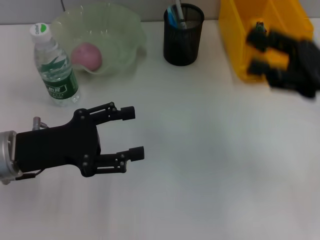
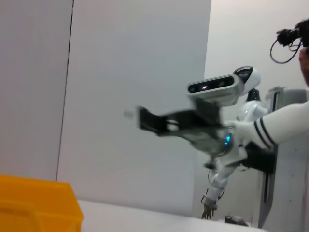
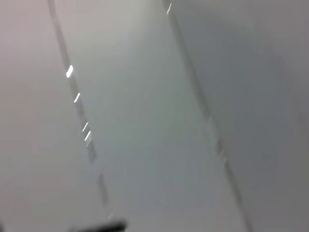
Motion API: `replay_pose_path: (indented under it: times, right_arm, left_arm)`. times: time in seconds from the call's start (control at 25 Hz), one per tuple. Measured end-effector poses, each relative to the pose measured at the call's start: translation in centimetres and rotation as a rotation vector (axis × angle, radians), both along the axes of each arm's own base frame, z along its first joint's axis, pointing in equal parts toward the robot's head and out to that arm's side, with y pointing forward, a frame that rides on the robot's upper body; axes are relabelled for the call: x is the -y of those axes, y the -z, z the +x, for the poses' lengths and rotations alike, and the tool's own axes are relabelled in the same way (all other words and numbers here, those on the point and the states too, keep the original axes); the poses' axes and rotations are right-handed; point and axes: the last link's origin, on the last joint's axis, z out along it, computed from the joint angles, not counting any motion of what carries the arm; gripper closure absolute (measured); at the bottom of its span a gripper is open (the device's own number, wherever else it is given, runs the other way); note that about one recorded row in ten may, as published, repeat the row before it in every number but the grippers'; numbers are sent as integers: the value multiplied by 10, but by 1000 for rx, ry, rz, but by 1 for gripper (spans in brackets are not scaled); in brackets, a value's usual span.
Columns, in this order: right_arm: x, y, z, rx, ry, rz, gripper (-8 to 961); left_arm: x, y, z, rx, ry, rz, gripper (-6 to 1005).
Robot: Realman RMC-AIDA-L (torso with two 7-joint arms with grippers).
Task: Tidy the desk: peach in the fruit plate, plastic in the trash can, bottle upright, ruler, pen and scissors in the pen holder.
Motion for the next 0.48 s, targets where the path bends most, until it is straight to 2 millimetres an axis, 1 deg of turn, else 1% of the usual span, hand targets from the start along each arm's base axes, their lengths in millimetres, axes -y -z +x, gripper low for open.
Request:
replay_pose_path:
  times: [0.08, 0.2, 0.24, 0.28, 0.32, 0.36, 0.4, 0.44, 0.48]
  right_arm:
    - [8, 1, 9, 67, -10, -49, 135]
    - [17, 12, 24, 185, -23, -108, 135]
    - [20, 15, 26, 208, -31, -113, 135]
    - [22, 20, 29, 231, -41, -116, 135]
    - [27, 29, 35, 265, -59, -110, 135]
    - [27, 29, 35, 265, -59, -110, 135]
    - [29, 32, 37, 276, -64, -105, 135]
    - [32, 40, 42, 303, -68, -94, 135]
    - [32, 40, 42, 303, -68, -94, 135]
  left_arm:
    - [-2, 4, 0, -19, -5, -9, 170]
    - [-4, 14, 1, -37, -18, -38, 170]
    - [-4, 14, 1, -37, -18, -38, 170]
    - [-5, 20, 1, -55, -28, -55, 170]
    - [-5, 24, 0, -67, -35, -61, 170]
    - [-5, 26, -1, -73, -38, -63, 170]
    - [-4, 32, -3, -92, -50, -70, 170]
    - [-4, 32, -3, -92, -50, -70, 170]
    - [-4, 32, -3, -92, -50, -70, 170]
